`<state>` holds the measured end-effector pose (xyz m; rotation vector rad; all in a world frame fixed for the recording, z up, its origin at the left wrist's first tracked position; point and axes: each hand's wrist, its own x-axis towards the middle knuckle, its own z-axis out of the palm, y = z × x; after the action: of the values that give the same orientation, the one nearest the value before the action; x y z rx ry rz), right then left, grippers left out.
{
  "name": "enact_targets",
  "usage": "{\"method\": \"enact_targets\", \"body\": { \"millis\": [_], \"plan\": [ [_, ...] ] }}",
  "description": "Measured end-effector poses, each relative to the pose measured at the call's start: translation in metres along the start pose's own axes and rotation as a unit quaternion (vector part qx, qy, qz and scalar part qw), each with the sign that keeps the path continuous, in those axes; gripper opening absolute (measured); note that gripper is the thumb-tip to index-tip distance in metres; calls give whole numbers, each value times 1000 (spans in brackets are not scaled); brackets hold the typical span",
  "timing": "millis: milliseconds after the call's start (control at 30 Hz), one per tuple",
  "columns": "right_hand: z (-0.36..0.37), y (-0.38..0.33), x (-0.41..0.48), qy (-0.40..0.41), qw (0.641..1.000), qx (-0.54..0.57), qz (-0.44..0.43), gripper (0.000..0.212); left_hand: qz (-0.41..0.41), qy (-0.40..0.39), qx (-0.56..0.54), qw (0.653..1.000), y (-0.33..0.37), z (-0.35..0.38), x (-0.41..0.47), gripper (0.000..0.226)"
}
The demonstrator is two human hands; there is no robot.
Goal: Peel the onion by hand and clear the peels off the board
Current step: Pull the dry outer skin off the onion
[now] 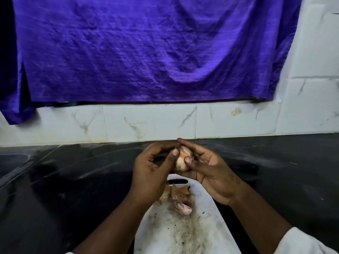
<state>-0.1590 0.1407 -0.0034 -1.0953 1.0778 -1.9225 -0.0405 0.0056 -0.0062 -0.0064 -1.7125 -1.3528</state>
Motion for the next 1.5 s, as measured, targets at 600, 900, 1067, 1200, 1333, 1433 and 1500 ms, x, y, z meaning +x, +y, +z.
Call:
{"method": "enact_targets", "body": {
  "millis": [600, 900, 1067, 1200, 1333, 1433, 1500],
  "plan": [
    [-4, 10, -6, 101, 952, -269, -105, 81, -92, -22, -32, 995, 9, 3, -7, 13],
    [2, 18, -9, 129, 915, -353, -147, 77, -45, -1, 110, 993, 6, -5, -6, 8],
    [4, 18, -8, 132, 898, -386, -164, 78, -43, 17, 151, 987, 10, -5, -6, 11],
    [0, 15, -7, 116, 903, -382, -160, 77, -14, 21, 184, 983, 10, -5, -6, 12],
    [-5, 13, -8, 125, 926, -327, -144, 77, -43, 4, 132, 990, 12, -2, -8, 7],
    [-7, 12, -9, 137, 920, -337, -147, 77, -60, -10, 119, 991, 15, 3, -10, 11],
    [-6, 11, -9, 133, 905, -373, -157, 77, -76, 7, 114, 990, 15, 5, -9, 11]
  ]
}}
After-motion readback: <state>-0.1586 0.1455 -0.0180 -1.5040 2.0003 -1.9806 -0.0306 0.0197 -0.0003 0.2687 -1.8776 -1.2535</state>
